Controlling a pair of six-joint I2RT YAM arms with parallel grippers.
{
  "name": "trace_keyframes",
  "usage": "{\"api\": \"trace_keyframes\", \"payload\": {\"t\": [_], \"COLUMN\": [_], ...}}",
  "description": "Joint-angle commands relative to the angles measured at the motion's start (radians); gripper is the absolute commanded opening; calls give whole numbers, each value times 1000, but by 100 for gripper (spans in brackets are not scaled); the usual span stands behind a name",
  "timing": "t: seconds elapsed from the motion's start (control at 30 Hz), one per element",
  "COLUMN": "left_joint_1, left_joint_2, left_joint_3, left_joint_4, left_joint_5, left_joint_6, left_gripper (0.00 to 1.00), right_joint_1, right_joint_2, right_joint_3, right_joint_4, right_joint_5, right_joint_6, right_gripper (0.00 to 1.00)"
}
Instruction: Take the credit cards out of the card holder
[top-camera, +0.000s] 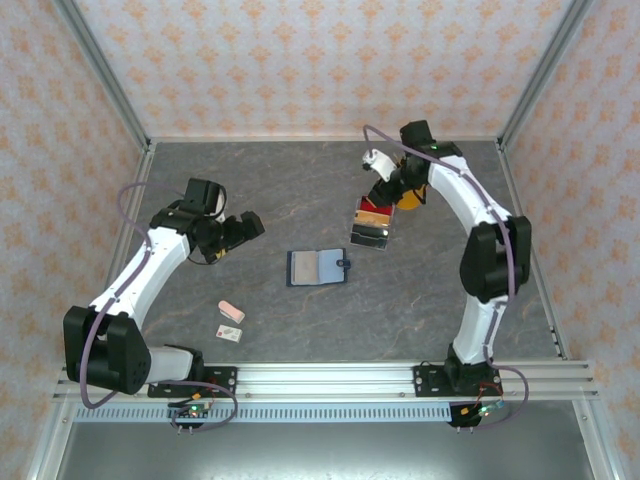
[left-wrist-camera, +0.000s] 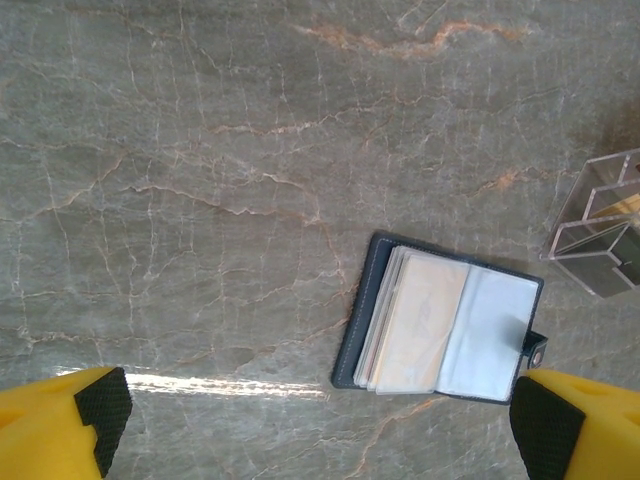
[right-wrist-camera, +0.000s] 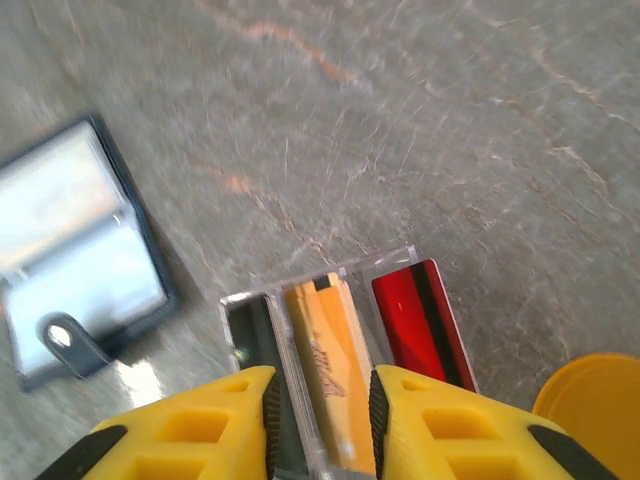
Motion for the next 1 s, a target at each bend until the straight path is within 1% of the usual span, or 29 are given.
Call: {"api": "trace_keyframes", "payload": {"t": [0.0, 0.13, 0.2, 0.23, 0.27, 0.33, 0.43, 0.53, 0.67, 0.77, 0.83, 0.97], "left_joint_1": [-16, -52, -74, -86, -99, -126, -163, -194, -233, -262, -282, -314], "left_joint_2": [-13, -12, -11, -10, -8, 2, 26, 58, 108, 150, 182, 241], "left_joint_3": [-26, -41, -47, -51, -53, -60, -66, -68, -62, -49, -39, -15], "left_joint_4": [35, 52, 62, 69, 76, 94, 131, 169, 217, 242, 259, 285], "left_joint_5": [20, 11, 5, -1, -8, -18, -20, -20, -12, -8, -1, 10], "left_joint_6": [-19, -33, -45, -51, -57, -73, -98, -121, -149, -168, -179, -200], "left_gripper": [100, 100, 100, 100, 100, 100, 100, 100, 100, 99, 96, 89], "right_joint_1": [19, 81, 122, 141, 154, 175, 221, 290, 332, 353, 366, 403], "right_joint_2": [-123, -260, -317, -343, -357, -378, -388, -410, -411, -396, -365, -306], "right_joint_3": [-100, -271, -333, -360, -377, -408, -469, -556, -651, -699, -714, -706], "right_joint_4": [141, 276, 306, 313, 310, 289, 280, 328, 392, 443, 465, 482], "right_joint_5": [-37, 56, 152, 195, 217, 262, 270, 321, 335, 308, 283, 270], "right_joint_6": [312, 603, 719, 798, 857, 1034, 1206, 1328, 1453, 1493, 1506, 1510], "right_gripper": [32, 31, 31, 31, 31, 31, 31, 35, 34, 30, 27, 23]}}
